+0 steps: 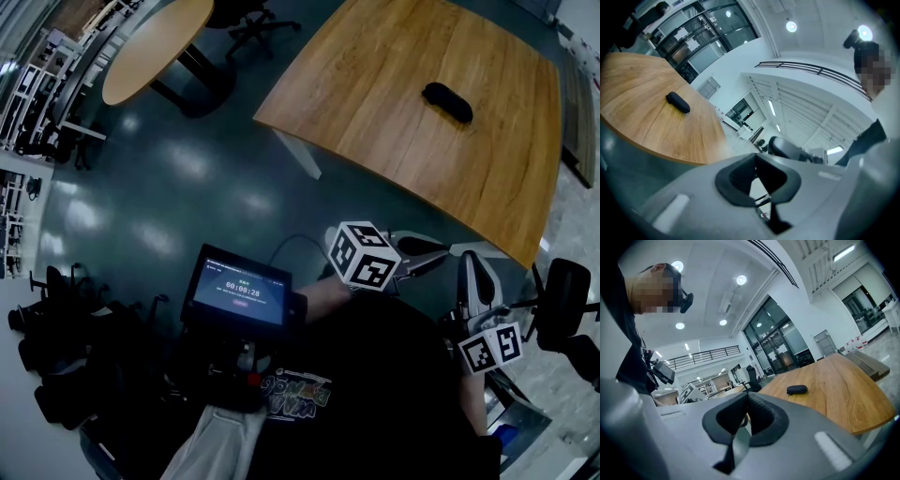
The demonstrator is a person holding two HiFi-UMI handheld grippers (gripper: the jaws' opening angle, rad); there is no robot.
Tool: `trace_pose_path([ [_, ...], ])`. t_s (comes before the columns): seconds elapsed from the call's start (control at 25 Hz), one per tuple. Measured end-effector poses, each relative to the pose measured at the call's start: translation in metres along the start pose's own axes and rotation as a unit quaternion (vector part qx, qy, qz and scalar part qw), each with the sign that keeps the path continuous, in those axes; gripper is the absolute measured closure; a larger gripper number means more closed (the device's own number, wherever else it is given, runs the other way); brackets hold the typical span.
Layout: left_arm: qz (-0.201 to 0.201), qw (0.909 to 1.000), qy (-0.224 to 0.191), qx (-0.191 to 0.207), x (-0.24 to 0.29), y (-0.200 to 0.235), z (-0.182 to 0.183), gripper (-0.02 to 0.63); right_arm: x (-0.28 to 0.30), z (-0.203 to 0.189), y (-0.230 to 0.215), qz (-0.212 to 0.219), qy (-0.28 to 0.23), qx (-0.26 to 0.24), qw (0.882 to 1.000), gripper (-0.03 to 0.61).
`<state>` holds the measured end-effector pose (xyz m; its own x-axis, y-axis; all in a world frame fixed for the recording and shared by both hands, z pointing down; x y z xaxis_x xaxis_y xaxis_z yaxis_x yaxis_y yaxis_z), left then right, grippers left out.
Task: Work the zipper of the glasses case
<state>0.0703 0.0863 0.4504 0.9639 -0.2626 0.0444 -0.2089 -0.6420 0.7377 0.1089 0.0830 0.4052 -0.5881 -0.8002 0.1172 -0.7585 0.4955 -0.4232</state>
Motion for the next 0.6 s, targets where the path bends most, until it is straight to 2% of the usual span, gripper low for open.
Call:
trace_pose_path([
  [0.6, -0.001, 1.0, 0.007, 0.001, 0.0002, -0.0017, -0.0027, 0.614, -0.0026, -0.0011, 0.0001, -0.002, -0.003, 0.003, 1.0, 0.574],
])
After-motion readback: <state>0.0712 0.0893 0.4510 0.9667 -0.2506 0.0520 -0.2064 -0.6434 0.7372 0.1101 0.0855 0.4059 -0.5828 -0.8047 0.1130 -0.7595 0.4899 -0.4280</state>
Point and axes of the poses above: the fingertips, and each gripper's own axes: x forward along the fingers, y to its left, z out of its top, the point moved 1 cm from there along -x, backward along the fingers, and after that the axes turned 6 degrees about -z, right-handed, at the moved point
